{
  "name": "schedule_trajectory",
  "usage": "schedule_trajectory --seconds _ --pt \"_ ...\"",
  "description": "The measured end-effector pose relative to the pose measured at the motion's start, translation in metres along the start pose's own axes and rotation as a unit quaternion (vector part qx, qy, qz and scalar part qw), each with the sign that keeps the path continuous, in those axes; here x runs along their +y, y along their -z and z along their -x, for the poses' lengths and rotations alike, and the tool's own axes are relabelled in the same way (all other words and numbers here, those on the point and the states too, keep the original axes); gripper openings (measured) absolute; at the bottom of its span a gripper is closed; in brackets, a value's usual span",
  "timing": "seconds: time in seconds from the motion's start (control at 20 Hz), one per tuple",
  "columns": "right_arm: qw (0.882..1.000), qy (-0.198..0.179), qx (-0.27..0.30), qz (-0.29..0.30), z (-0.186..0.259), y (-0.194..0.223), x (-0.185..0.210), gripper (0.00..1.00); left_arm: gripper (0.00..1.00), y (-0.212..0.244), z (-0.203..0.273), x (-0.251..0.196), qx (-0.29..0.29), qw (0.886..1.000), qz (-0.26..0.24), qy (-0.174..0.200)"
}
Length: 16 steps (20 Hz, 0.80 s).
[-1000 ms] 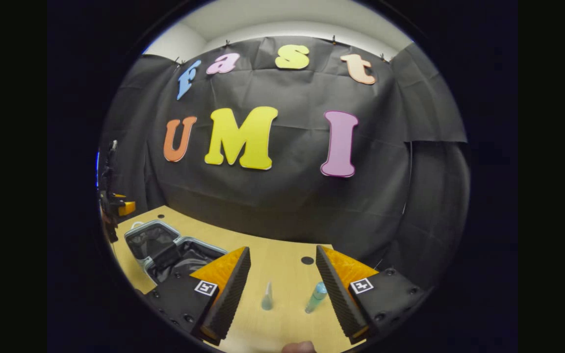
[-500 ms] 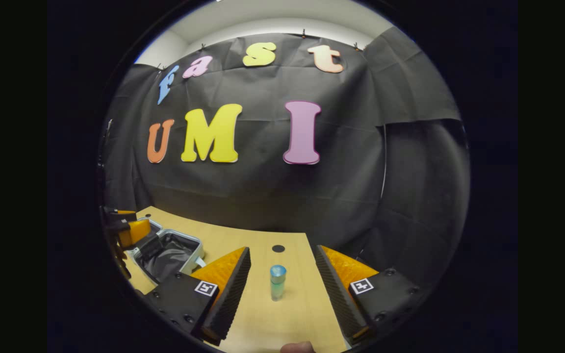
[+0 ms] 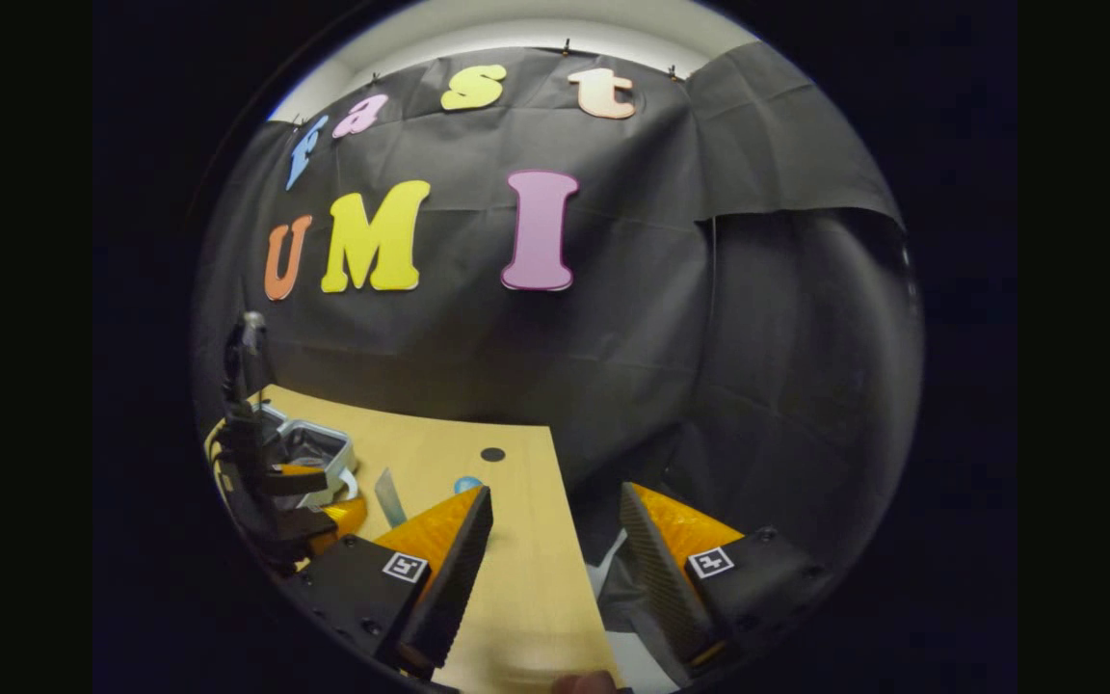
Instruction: First open the suitcase, pack the skin care products into it, and then close the suitcase.
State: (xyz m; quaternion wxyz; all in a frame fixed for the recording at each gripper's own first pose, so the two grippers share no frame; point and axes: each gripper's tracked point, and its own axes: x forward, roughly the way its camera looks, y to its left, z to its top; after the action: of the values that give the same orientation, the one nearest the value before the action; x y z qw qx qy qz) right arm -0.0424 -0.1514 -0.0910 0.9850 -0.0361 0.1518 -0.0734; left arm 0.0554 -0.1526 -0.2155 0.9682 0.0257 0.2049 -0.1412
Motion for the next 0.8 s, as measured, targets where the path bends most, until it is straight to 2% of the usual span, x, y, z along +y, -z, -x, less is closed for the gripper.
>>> schedule_trajectory --seconds 0.3,0.5,0.6,0.65,0.7,0.75,0.8 --pt "0.999 0.036 0.038 -0.002 0.007 0.024 -0.039 0.79 0.99 0.025 -0.061 0.001 0.040 0.999 -0.004 -0.008" --pt "0.998 0.046 0.043 -0.006 0.006 0.028 -0.048 0.77 0.93 0.043 -0.081 0.003 0.067 0.998 -0.010 -0.012" --pt "0.998 0.046 0.044 -0.008 0.005 0.028 -0.050 0.79 0.83 0.051 -0.087 0.000 0.081 0.997 -0.006 -0.008" --pt "0.998 0.046 0.045 -0.009 0.003 0.029 -0.050 0.79 0.73 0.054 -0.088 0.000 0.085 0.996 -0.006 -0.008" --pt "0.998 0.045 0.045 -0.009 0.002 0.029 -0.050 0.80 0.75 0.056 -0.089 0.001 0.090 0.996 -0.006 -0.011" --pt "0.998 0.044 0.045 -0.009 0.000 0.028 -0.050 0.80 0.66 0.056 -0.088 0.005 0.093 0.996 -0.010 -0.017" --pt "0.998 0.042 0.044 -0.009 -0.002 0.027 -0.049 0.80 0.53 0.056 -0.091 0.004 0.092 0.996 -0.008 -0.015"
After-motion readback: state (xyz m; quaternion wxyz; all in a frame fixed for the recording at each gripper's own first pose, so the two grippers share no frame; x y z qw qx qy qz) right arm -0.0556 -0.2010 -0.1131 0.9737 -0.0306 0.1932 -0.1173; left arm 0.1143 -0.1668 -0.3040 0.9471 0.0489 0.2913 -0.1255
